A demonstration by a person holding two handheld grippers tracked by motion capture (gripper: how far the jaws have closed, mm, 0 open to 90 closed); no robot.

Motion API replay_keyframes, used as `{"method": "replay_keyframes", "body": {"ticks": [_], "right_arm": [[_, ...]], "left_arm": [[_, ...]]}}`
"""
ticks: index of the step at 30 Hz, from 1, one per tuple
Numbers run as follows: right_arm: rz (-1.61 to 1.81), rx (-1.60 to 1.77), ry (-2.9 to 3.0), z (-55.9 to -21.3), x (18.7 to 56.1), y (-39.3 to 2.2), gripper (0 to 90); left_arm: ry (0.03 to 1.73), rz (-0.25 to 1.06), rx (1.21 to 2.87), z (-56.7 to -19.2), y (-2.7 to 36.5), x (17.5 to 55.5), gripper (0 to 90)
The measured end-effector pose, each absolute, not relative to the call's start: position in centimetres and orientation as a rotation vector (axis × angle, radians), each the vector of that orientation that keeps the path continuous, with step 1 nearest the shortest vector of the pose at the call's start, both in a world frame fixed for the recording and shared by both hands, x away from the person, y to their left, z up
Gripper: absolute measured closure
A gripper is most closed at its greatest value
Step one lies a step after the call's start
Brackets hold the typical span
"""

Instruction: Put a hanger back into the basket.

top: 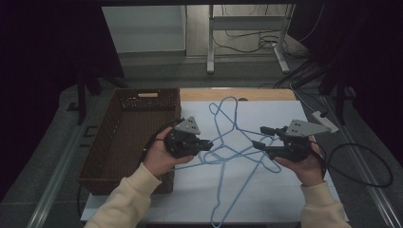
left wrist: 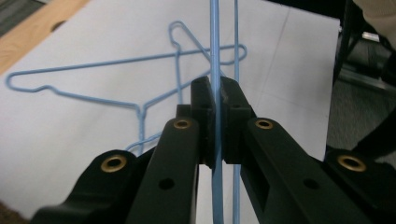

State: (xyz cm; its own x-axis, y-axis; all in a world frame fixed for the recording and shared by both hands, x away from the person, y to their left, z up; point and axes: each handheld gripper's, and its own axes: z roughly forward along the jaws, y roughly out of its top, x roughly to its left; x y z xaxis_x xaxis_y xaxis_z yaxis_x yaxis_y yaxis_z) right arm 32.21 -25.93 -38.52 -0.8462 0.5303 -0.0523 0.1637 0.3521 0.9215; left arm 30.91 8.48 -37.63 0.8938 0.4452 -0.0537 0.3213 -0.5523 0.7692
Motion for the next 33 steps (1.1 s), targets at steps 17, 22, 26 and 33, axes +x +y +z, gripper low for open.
{"method": "replay_keyframes", "body": {"ticks": [17,22,26,33], "right_arm": [[1.413,0.725,2.25,-40.9,31.3,-27.0,30.2],[1.389,0.782,2.268,-42.7,31.2,-27.4,29.8],[1.378,0.84,2.268,-44.2,31.0,-28.2,29.6],[1.36,0.898,2.263,-45.4,30.7,-29.0,28.4]], "left_arm": [[0.74,0.295,1.977,-36.2,15.2,29.3,86.3],[0.769,0.327,1.932,-36.0,17.4,28.5,86.4],[0.798,0.344,1.904,-36.2,18.8,28.2,86.4],[0.845,0.387,1.877,-36.8,21.0,27.5,86.4]]}}
